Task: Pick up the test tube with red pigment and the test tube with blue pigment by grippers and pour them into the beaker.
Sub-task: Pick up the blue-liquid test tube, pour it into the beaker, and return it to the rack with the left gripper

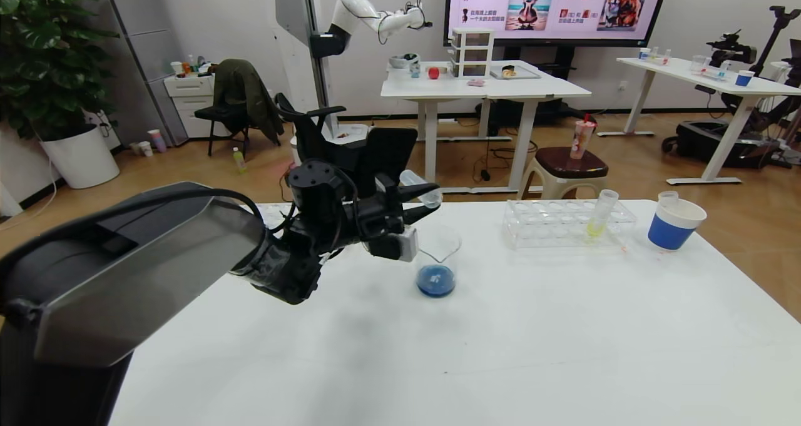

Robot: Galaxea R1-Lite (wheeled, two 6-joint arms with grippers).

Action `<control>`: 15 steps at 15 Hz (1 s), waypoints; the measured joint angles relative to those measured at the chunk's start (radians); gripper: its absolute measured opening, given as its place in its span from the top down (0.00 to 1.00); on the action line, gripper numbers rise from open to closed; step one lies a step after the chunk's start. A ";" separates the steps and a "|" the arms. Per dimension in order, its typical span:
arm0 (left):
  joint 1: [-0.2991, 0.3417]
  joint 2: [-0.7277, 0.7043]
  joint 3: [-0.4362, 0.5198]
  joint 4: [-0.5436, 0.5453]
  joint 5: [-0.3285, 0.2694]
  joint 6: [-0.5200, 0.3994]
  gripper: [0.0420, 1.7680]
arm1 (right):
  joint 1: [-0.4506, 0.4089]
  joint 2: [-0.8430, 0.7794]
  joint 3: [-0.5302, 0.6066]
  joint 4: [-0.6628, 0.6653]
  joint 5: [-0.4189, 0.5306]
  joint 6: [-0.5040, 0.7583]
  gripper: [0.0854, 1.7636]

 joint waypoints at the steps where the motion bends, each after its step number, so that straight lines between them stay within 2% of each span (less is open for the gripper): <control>1: -0.010 -0.020 0.007 -0.001 0.051 -0.109 0.73 | 0.000 0.000 0.000 0.000 0.000 0.000 0.02; 4: -0.039 -0.075 0.033 -0.059 0.279 -0.405 0.73 | 0.000 0.000 0.000 0.000 0.000 0.000 0.02; 7: -0.080 -0.105 0.053 -0.138 0.607 -0.695 0.73 | 0.000 0.000 0.000 0.000 0.000 0.000 0.02; 8: -0.093 -0.113 0.058 -0.139 0.692 -0.777 0.73 | 0.000 0.000 0.000 0.000 0.000 0.000 0.02; 12: -0.117 -0.137 0.103 -0.115 0.944 -1.039 0.73 | 0.000 0.000 0.000 0.000 0.000 0.000 0.02; 14: -0.141 -0.142 0.117 -0.019 1.080 -1.190 0.73 | 0.000 0.000 0.000 0.000 0.000 0.000 0.02; 15: -0.151 -0.146 0.117 0.036 1.116 -1.263 0.73 | 0.000 0.000 0.000 0.000 0.000 0.000 0.02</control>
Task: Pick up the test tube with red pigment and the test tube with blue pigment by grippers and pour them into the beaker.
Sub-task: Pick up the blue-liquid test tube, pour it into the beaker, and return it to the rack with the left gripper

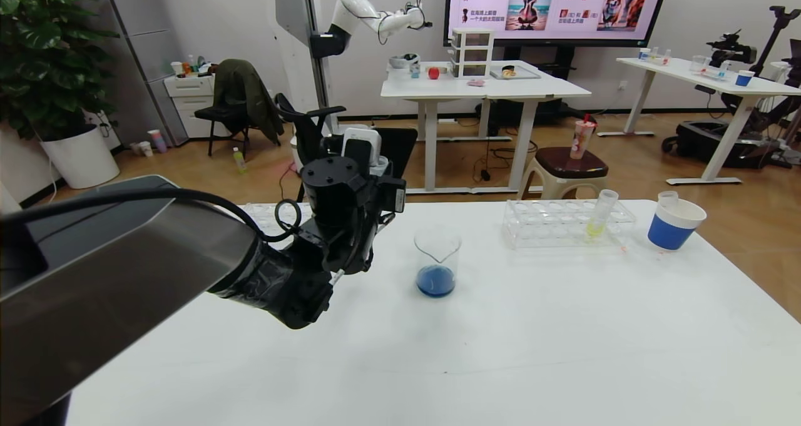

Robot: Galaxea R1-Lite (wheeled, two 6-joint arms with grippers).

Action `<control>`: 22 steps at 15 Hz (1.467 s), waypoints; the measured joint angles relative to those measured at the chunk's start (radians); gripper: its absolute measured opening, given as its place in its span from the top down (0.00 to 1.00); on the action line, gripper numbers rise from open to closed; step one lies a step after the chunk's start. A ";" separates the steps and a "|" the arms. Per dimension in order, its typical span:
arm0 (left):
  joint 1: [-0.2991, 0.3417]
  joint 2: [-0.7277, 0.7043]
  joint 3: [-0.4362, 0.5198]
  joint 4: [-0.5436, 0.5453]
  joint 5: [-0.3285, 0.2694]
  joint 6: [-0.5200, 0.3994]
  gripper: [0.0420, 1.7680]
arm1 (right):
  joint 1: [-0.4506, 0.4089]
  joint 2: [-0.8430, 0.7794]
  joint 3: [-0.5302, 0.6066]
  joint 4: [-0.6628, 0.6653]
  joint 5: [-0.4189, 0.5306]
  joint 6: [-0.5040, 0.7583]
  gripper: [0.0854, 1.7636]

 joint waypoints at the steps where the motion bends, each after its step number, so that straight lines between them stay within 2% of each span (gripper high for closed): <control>1: -0.010 -0.006 0.001 0.061 0.023 -0.069 0.73 | 0.000 0.000 0.000 0.000 0.000 0.000 0.02; 3: -0.024 -0.016 0.007 0.094 0.035 -0.125 0.73 | 0.000 0.000 0.000 0.000 0.000 0.000 0.02; 6: -0.023 -0.029 0.009 0.100 0.036 -0.124 0.73 | 0.000 0.000 0.000 0.000 0.000 0.000 0.02; 9: 0.045 -0.073 0.013 0.134 0.028 -0.123 0.73 | 0.000 0.000 0.000 0.000 0.000 0.000 0.02; 11: 0.133 -0.114 0.027 0.151 0.004 -0.123 0.73 | 0.000 0.000 0.000 0.000 0.000 0.000 0.02; 14: 0.310 -0.189 0.101 0.159 -0.119 -0.127 0.73 | 0.000 0.000 0.000 0.000 0.000 0.000 0.02; 16: 0.456 -0.225 0.141 0.157 -0.193 -0.129 0.73 | 0.000 0.000 0.000 0.000 0.000 0.000 0.02; 20: 0.723 -0.238 0.164 0.153 -0.333 -0.141 0.73 | 0.000 0.000 0.000 0.000 0.000 0.000 0.02; 22: 0.788 -0.219 0.156 0.150 -0.349 -0.147 0.73 | 0.000 0.000 0.000 0.000 0.000 0.000 0.02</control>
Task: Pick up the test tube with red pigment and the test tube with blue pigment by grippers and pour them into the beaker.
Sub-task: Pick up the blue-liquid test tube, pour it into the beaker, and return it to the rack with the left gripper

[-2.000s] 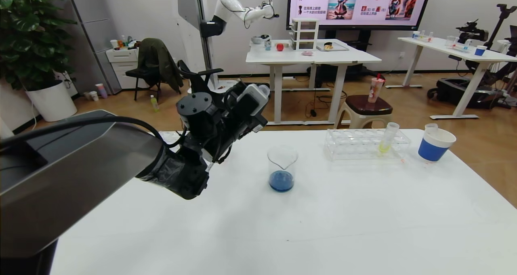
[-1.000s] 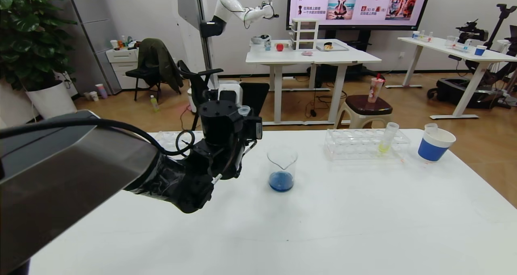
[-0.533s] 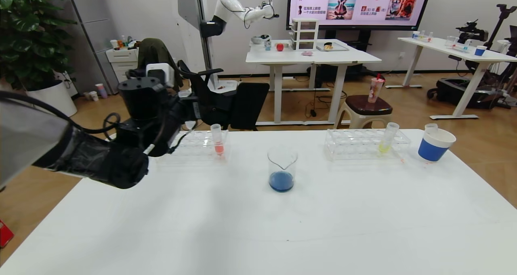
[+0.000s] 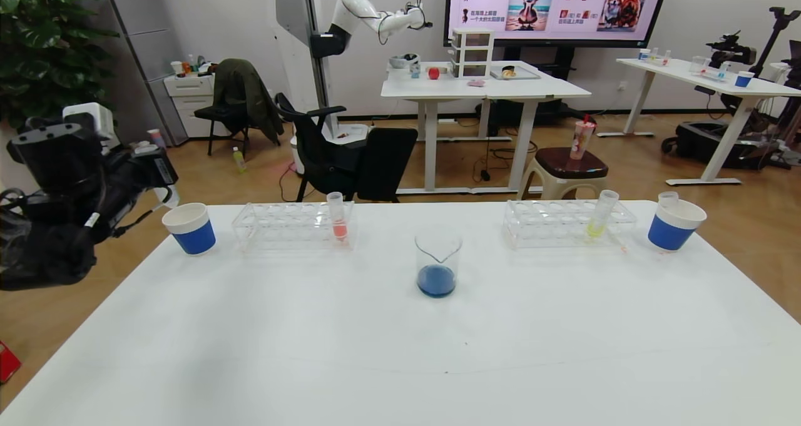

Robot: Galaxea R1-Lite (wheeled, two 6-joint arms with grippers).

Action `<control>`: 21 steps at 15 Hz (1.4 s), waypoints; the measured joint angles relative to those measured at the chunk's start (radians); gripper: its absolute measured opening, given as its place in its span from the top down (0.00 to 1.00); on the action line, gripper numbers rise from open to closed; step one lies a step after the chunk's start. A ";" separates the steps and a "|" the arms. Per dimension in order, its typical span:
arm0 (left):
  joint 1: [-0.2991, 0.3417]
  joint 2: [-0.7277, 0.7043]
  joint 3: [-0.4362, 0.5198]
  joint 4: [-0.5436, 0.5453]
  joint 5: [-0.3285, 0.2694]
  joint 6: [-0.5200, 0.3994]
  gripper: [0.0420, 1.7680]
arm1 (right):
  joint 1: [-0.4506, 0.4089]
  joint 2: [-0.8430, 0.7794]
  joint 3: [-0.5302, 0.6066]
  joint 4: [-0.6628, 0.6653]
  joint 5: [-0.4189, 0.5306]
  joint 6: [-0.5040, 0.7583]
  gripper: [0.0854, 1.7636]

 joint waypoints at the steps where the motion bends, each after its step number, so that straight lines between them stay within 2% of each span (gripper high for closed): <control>1: 0.010 0.011 -0.008 -0.001 0.000 -0.001 0.73 | 0.000 0.000 0.000 0.000 0.000 0.000 0.02; 8: 0.029 0.167 -0.163 -0.012 0.017 0.001 0.73 | 0.000 0.000 0.000 0.000 0.000 0.000 0.02; 11: 0.030 0.279 -0.239 -0.103 0.064 -0.001 0.73 | 0.000 0.000 0.000 0.000 0.000 0.000 0.02; 13: 0.029 0.344 -0.273 -0.124 0.086 -0.001 0.73 | -0.001 0.000 0.000 0.000 0.000 0.000 0.02; 20: 0.027 0.427 -0.264 -0.153 0.086 -0.004 0.73 | 0.000 0.000 0.000 0.000 0.000 0.000 0.02; 21: 0.026 0.429 -0.261 -0.156 0.086 -0.003 0.69 | 0.000 0.000 0.000 0.000 0.000 0.000 0.02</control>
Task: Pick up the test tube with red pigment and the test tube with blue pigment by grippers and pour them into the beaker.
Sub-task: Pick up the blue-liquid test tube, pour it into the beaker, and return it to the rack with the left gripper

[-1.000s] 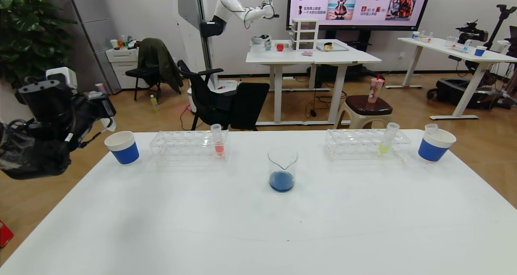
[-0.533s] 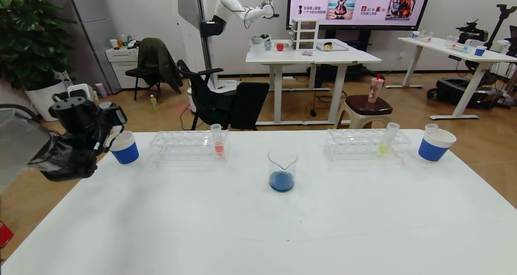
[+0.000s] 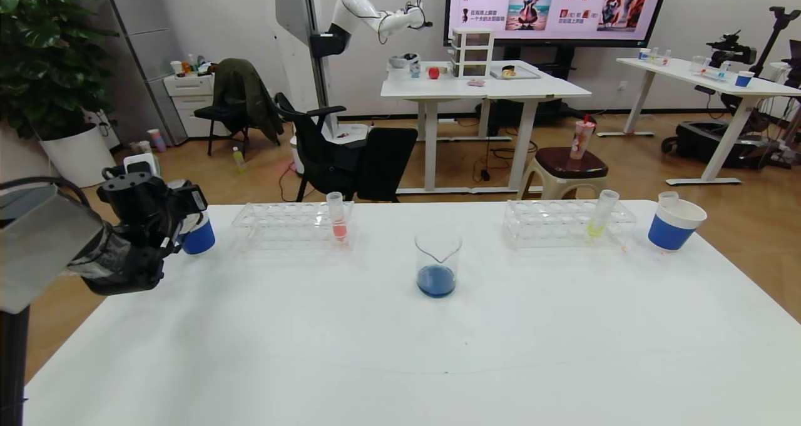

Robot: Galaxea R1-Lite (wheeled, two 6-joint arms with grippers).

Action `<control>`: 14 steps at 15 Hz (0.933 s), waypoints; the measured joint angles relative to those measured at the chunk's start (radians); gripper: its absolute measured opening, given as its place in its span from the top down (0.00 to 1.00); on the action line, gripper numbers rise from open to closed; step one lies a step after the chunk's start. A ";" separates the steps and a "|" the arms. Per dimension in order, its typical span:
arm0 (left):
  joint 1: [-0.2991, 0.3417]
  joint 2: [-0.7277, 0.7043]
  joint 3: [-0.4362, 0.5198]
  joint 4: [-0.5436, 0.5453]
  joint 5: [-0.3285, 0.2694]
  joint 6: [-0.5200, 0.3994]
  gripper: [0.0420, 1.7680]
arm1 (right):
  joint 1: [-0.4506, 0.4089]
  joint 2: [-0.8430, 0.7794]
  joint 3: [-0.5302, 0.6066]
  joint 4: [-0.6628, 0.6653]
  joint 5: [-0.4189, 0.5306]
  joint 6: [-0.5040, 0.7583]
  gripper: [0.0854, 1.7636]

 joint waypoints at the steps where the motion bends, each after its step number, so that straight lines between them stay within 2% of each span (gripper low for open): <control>1: 0.000 0.001 0.002 -0.003 0.000 0.000 0.57 | 0.000 0.000 0.000 0.000 0.000 0.000 0.02; 3: 0.001 0.001 0.004 0.001 0.000 0.004 0.16 | 0.000 0.000 0.000 0.000 0.000 0.000 0.02; 4: 0.002 0.000 0.004 0.002 0.000 0.004 0.04 | 0.000 0.000 0.000 0.000 0.000 0.000 0.02; 5: 0.003 -0.003 0.004 0.002 0.000 0.005 0.01 | 0.000 0.000 0.000 0.000 0.000 0.000 0.02; 9: -0.026 -0.066 -0.009 0.048 -0.008 0.005 0.01 | 0.000 0.000 0.000 0.000 0.000 0.000 0.02; 11: -0.092 -0.123 -0.021 0.111 -0.011 0.004 0.01 | 0.000 0.000 0.000 0.000 0.000 0.000 0.02; 14: -0.229 -0.215 -0.008 0.168 -0.015 0.002 0.01 | 0.000 0.000 0.000 0.000 0.000 0.000 0.02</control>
